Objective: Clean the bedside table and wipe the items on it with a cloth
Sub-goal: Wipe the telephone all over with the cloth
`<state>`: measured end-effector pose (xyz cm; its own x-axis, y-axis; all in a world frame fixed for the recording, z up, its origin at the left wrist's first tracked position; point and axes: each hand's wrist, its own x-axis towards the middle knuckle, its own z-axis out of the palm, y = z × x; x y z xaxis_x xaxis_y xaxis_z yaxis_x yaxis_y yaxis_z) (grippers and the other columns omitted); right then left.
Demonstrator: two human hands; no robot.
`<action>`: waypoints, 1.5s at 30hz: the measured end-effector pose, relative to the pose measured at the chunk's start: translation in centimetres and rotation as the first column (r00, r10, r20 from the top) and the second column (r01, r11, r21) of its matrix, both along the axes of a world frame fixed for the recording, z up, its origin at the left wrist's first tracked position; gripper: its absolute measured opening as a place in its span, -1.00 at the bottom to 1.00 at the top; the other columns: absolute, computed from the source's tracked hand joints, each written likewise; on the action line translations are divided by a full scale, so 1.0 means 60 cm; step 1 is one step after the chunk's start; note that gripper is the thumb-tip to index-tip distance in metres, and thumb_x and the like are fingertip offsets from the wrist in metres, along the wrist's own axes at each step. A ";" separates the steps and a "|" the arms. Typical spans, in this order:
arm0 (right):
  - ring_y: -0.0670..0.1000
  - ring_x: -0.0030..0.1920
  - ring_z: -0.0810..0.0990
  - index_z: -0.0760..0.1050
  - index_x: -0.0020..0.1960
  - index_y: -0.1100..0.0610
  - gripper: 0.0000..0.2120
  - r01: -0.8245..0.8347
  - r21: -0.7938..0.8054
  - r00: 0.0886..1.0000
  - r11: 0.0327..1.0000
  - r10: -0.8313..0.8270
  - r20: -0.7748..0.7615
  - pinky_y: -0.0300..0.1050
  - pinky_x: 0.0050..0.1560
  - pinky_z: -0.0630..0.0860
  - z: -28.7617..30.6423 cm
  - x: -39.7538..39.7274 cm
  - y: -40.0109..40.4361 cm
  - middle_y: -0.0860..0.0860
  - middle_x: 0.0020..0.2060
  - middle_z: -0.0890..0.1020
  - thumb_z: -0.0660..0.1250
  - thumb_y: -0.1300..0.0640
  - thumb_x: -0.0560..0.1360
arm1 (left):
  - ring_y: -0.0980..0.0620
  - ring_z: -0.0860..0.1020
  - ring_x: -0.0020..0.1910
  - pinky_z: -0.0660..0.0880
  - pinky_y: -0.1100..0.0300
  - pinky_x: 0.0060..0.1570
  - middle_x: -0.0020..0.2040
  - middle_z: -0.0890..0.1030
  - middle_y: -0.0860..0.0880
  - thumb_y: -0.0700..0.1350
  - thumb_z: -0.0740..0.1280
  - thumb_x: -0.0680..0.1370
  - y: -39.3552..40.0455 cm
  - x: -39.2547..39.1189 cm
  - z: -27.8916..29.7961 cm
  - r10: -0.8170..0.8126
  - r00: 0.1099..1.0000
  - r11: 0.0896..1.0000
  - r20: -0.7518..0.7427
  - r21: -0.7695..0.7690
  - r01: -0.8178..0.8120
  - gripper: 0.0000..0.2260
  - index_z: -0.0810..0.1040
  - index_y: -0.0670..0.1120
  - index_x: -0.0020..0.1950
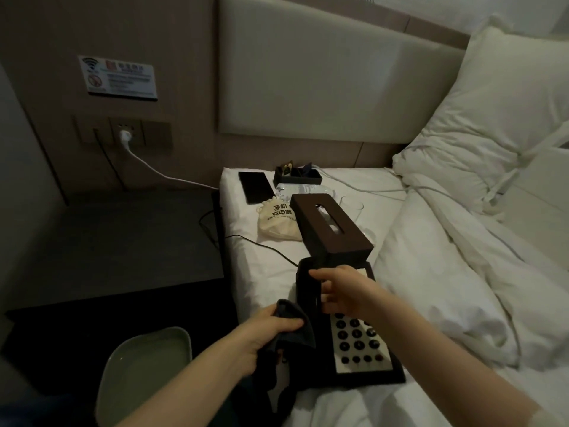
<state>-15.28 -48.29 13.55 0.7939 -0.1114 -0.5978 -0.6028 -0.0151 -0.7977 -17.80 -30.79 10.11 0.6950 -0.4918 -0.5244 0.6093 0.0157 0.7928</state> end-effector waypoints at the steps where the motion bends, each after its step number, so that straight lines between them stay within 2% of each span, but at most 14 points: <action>1: 0.01 -0.44 0.60 0.27 0.43 0.25 -0.42 0.001 -0.012 1.000 1.000 -0.001 0.010 -0.11 -0.32 0.56 0.002 0.000 -0.001 0.10 -0.34 0.59 0.40 0.12 0.50 | 0.09 0.59 -0.52 0.38 0.36 -0.61 -0.39 0.64 -0.05 -0.34 0.31 0.53 -0.001 0.002 -0.003 0.003 1.000 1.000 -0.004 -0.004 -0.003 -0.87 0.54 -0.17 0.03; 5: 0.00 -0.43 0.59 0.36 0.31 0.28 -0.57 -0.025 -0.069 0.998 0.997 0.029 0.050 0.04 -0.09 0.63 0.012 -0.003 -0.012 0.05 -0.47 0.54 0.38 0.14 0.52 | 0.04 0.59 -0.48 0.41 0.33 -0.57 -0.36 0.64 -0.09 -0.34 0.29 0.54 -0.006 0.004 -0.006 -0.002 1.000 0.999 -0.020 -0.038 0.001 -0.87 0.52 -0.17 0.04; 9: 0.07 -0.27 0.57 0.42 0.24 0.26 -0.66 -0.053 -0.119 0.998 0.991 0.058 0.039 0.06 -0.03 0.64 0.018 -0.004 -0.021 0.14 -0.27 0.52 0.35 0.13 0.55 | -0.13 0.57 -0.15 0.44 0.12 -0.19 -0.09 0.60 -0.22 -0.34 0.29 0.54 -0.010 -0.002 -0.013 0.004 0.999 0.998 -0.036 -0.066 -0.007 -0.75 0.49 -0.22 0.21; 10: 0.07 -0.27 0.57 0.42 0.24 0.26 -0.67 -0.064 -0.135 0.997 0.989 0.069 0.032 0.07 -0.02 0.64 0.017 -0.005 -0.021 0.14 -0.27 0.52 0.35 0.13 0.55 | -0.12 0.58 -0.18 0.45 0.13 -0.21 -0.10 0.60 -0.22 -0.34 0.29 0.54 -0.011 -0.005 -0.014 0.005 0.999 0.998 -0.042 -0.070 -0.008 -0.75 0.49 -0.23 0.22; 13: 0.06 -0.29 0.60 0.40 0.24 0.23 -0.67 -0.084 -0.199 0.996 0.976 0.090 0.021 0.04 -0.08 0.66 0.018 -0.007 -0.019 0.14 -0.26 0.55 0.36 0.14 0.54 | 0.00 0.59 -0.42 0.42 0.31 -0.54 -0.26 0.62 -0.14 -0.34 0.29 0.55 -0.014 -0.013 -0.012 0.014 0.998 0.998 -0.057 -0.060 -0.017 -0.79 0.51 -0.19 0.17; 16: 0.04 -0.29 0.62 0.31 0.37 0.20 -0.56 -0.117 -0.246 0.992 0.962 0.124 0.014 0.01 -0.15 0.67 0.018 -0.002 -0.011 0.15 -0.23 0.57 0.35 0.19 0.55 | 0.04 0.58 -0.49 0.38 0.35 -0.60 -0.32 0.61 -0.12 -0.34 0.29 0.55 -0.013 -0.013 -0.014 0.042 0.998 0.997 -0.056 -0.058 -0.045 -0.82 0.52 -0.19 0.13; 20: 0.05 -0.21 0.65 0.23 0.48 0.17 -0.40 -0.183 -0.375 0.981 0.909 0.193 -0.010 -0.01 -0.14 0.67 0.011 0.004 -0.003 0.17 -0.15 0.61 0.37 0.30 0.51 | 0.00 0.60 -0.43 0.47 0.27 -0.53 -0.33 0.63 -0.12 -0.34 0.29 0.55 -0.012 -0.006 -0.017 0.059 0.998 0.998 -0.028 -0.037 -0.060 -0.89 0.53 -0.18 0.03; 23: 0.03 -0.18 0.67 0.23 0.49 0.12 -0.36 -0.208 -0.429 0.977 0.879 0.212 -0.039 -0.13 -0.28 0.65 0.004 0.006 -0.001 0.14 -0.10 0.60 0.40 0.30 0.49 | -0.05 0.61 -0.28 0.54 0.18 -0.34 -0.21 0.64 -0.14 -0.34 0.30 0.54 -0.011 -0.006 -0.019 0.049 0.999 0.999 -0.002 -0.009 -0.049 -0.86 0.53 -0.18 0.06; 28: 0.02 -0.17 0.68 0.21 0.50 0.08 -0.33 -0.225 -0.449 0.974 0.865 0.218 -0.068 -0.13 -0.28 0.65 -0.002 0.012 -0.004 0.10 -0.07 0.59 0.39 0.34 0.48 | 0.01 0.62 -0.32 0.48 0.30 -0.50 -0.15 0.64 -0.14 -0.32 0.34 0.53 -0.009 -0.009 -0.017 0.047 0.998 0.998 0.039 0.030 -0.048 -0.81 0.55 -0.19 0.13; 32: 0.03 -0.13 0.67 0.20 0.51 0.09 -0.34 -0.235 -0.470 0.971 0.851 0.223 -0.081 -0.07 -0.20 0.68 0.000 0.012 -0.005 0.12 -0.06 0.61 0.37 0.34 0.49 | -0.03 0.63 -0.17 0.60 0.22 -0.21 -0.05 0.65 -0.17 -0.34 0.37 0.50 -0.012 -0.009 -0.020 0.055 0.988 0.995 0.141 0.077 -0.067 -0.75 0.55 -0.26 0.17; 35: -0.01 -0.19 0.69 0.25 0.49 0.12 -0.40 -0.264 -0.511 0.962 0.818 0.258 -0.084 -0.12 -0.27 0.66 0.011 0.010 -0.008 0.13 -0.06 0.64 0.36 0.32 0.51 | -0.05 0.62 -0.17 0.59 0.20 -0.22 -0.01 0.64 -0.21 -0.32 0.42 0.47 -0.012 -0.006 -0.019 0.050 0.984 0.991 0.173 0.115 -0.071 -0.70 0.51 -0.24 0.19; 37: -0.01 -0.29 0.68 0.28 0.47 0.15 -0.44 -0.246 -0.567 0.962 0.786 0.268 -0.046 -0.14 -0.38 0.62 0.023 0.010 -0.017 0.15 -0.11 0.65 0.35 0.32 0.52 | -0.06 0.63 -0.15 0.60 0.17 -0.22 -0.01 0.64 -0.20 -0.27 0.45 0.46 -0.010 -0.002 -0.020 0.040 0.989 0.989 0.143 0.136 -0.060 -0.66 0.48 -0.20 0.20; 41: 0.05 -0.31 0.65 0.29 0.45 0.19 -0.49 -0.120 -0.683 0.976 0.721 0.213 0.054 -0.10 -0.45 0.59 0.054 0.012 -0.057 0.19 -0.11 0.64 0.34 0.27 0.54 | -0.16 0.64 -0.03 0.58 -0.01 0.05 0.03 0.66 -0.23 -0.20 0.44 0.47 -0.012 0.009 -0.021 -0.025 1.000 0.992 -0.016 0.126 0.027 -0.72 0.56 -0.23 0.15; 45: 0.03 -0.28 0.62 0.34 0.42 0.19 -0.53 -0.088 -0.798 0.980 0.596 0.194 0.036 -0.19 -0.54 0.51 0.067 0.004 -0.095 0.13 -0.06 0.57 0.34 0.19 0.54 | -0.09 0.65 -0.20 0.57 0.06 -0.05 -0.13 0.69 -0.18 -0.15 0.45 0.47 -0.016 0.017 -0.018 -0.091 0.981 0.989 -0.172 0.102 0.110 -0.82 0.63 -0.22 0.00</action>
<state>-15.02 -54.00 17.57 0.8937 -0.3782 -0.2416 -0.4487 -0.7479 -0.4892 -16.76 -31.75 9.01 0.5431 -0.4873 -0.6838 0.7270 -0.1346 0.6733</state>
